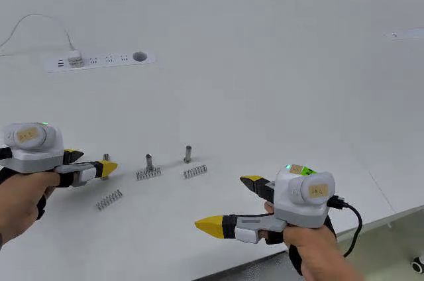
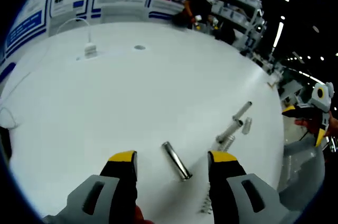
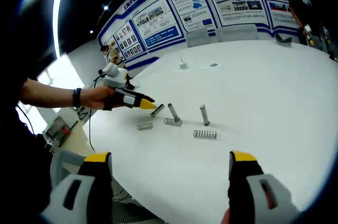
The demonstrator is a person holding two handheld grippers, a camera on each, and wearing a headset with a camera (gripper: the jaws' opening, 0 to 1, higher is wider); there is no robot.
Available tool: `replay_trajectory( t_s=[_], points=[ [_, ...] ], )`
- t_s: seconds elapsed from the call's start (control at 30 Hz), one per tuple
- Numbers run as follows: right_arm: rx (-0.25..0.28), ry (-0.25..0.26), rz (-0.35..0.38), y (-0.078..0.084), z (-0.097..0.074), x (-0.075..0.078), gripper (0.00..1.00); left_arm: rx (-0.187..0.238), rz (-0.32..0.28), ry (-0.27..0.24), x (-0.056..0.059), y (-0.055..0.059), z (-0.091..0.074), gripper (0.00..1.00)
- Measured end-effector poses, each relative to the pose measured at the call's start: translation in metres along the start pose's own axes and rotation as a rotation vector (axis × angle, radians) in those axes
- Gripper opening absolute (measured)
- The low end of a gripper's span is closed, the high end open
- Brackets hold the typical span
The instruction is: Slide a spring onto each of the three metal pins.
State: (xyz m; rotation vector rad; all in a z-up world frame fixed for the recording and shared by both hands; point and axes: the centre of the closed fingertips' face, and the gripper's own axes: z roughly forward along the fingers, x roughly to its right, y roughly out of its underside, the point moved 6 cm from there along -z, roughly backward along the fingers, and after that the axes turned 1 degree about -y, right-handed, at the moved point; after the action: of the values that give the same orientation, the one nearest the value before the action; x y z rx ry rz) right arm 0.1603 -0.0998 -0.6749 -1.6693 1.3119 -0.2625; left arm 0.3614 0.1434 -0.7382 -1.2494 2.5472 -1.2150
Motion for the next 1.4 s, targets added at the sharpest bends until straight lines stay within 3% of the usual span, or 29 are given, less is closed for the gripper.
replay_trajectory(
  t_s=[0.5,0.93,1.27,1.4],
  points=[
    [-0.006,-0.002,0.007,0.003,0.000,0.002,0.92,-0.048,-0.014,-0.066,0.006,0.006,0.011,0.30],
    [-0.006,-0.004,0.018,0.003,0.000,0.002,0.92,-0.073,0.001,-0.149,0.011,-0.003,0.020,0.19],
    [-0.001,-0.002,0.026,0.003,0.000,0.004,0.92,-0.117,0.101,-0.205,0.015,-0.004,0.023,0.13],
    [0.001,-0.003,0.030,0.003,0.000,0.004,0.92,-0.114,0.125,-0.225,0.013,-0.005,0.025,0.13]
  ],
)
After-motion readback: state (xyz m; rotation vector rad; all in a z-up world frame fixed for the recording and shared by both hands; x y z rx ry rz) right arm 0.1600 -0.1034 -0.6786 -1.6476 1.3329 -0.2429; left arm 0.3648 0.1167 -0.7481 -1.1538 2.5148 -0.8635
